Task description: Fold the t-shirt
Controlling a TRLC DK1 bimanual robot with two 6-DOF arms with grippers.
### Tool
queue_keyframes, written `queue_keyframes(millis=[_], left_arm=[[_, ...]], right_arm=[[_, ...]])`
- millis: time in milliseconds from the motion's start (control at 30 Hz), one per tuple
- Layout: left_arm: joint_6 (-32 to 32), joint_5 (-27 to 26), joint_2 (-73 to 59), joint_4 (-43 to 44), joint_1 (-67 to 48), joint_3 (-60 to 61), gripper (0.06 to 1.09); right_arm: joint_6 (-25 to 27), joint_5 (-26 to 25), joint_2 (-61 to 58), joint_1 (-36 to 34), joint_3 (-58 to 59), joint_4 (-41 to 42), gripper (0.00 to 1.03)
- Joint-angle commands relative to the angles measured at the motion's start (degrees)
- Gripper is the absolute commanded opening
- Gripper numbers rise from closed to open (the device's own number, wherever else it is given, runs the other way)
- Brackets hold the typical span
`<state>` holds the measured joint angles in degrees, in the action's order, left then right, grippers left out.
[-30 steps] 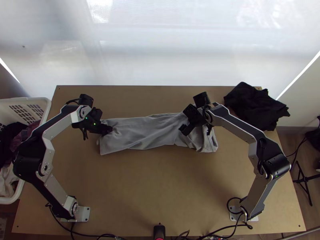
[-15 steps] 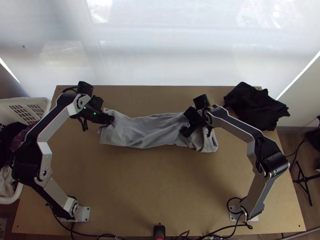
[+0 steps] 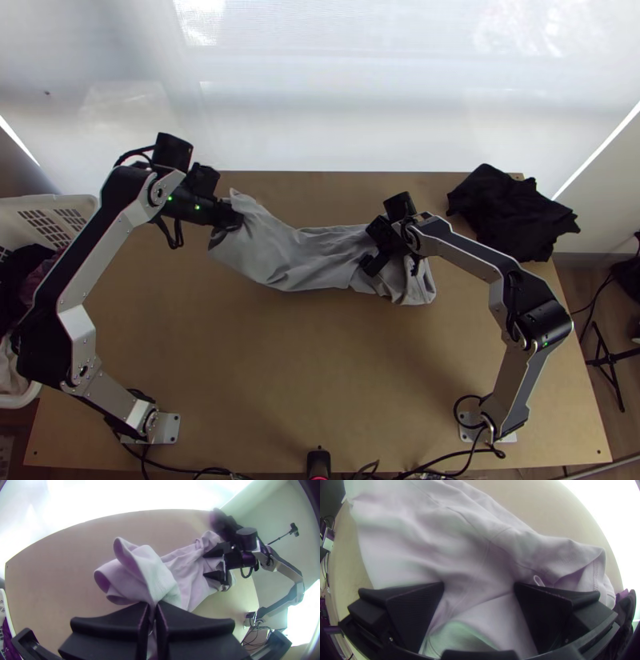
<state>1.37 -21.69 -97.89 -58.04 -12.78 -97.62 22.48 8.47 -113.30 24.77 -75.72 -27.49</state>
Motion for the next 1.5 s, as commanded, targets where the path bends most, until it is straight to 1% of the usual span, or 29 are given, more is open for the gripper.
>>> queue_keyframes(millis=[0,167,300,433,600,833,900,1033,1167,1300,1400,1467], left_arm=[[-2.60,-1.86,-0.46,1.18,-3.92,-5.91,0.09],[-2.60,-2.13,-2.75,1.70,-6.65,-7.14,0.09],[-3.56,-2.92,-4.15,4.34,-8.85,-7.84,0.09],[-5.76,-3.44,-6.26,6.80,-11.31,-10.83,0.09],[-8.05,-4.41,-9.08,10.32,-14.12,-13.38,0.09],[-10.24,-4.32,-11.98,17.88,-18.34,-13.38,0.09],[-10.59,-4.32,-12.94,20.51,-19.66,-13.38,0.09],[-14.37,-4.23,-14.17,26.49,-21.94,-13.56,0.09],[-14.73,-4.06,-16.02,29.39,-24.84,-13.47,0.09],[-14.64,-3.71,-18.48,31.85,-26.69,-13.38,0.09],[-15.87,-3.44,-21.21,35.98,-27.65,-13.73,0.09],[-15.96,-3.44,-23.58,36.60,-28.36,-15.32,0.09]], right_arm=[[-1.39,-0.65,2.29,0.36,-0.48,-0.46,0.98],[-2.88,-0.65,11.08,1.07,-2.41,-1.96,0.98],[-2.79,-0.56,16.79,0.71,-6.81,-8.11,0.98],[-2.35,-0.47,21.19,-1.13,-11.29,-13.47,0.98],[-1.74,-0.56,26.55,-5.26,-12.96,-18.75,0.98],[-0.77,-0.56,36.22,-14.58,-8.74,-24.46,0.98],[-0.51,-0.56,38.68,-16.34,-7.51,-25.25,0.98],[-0.51,-0.56,42.28,-17.57,-4.61,-26.39,0.98],[-0.51,-0.56,43.95,-18.10,-2.50,-26.39,0.98],[-0.68,-0.65,44.21,-18.36,-3.55,-26.48,0.98],[-1.03,-0.65,44.30,-18.62,-3.99,-26.92,0.98],[-1.12,-0.74,44.56,-19.33,-3.82,-27.36,0.98]])
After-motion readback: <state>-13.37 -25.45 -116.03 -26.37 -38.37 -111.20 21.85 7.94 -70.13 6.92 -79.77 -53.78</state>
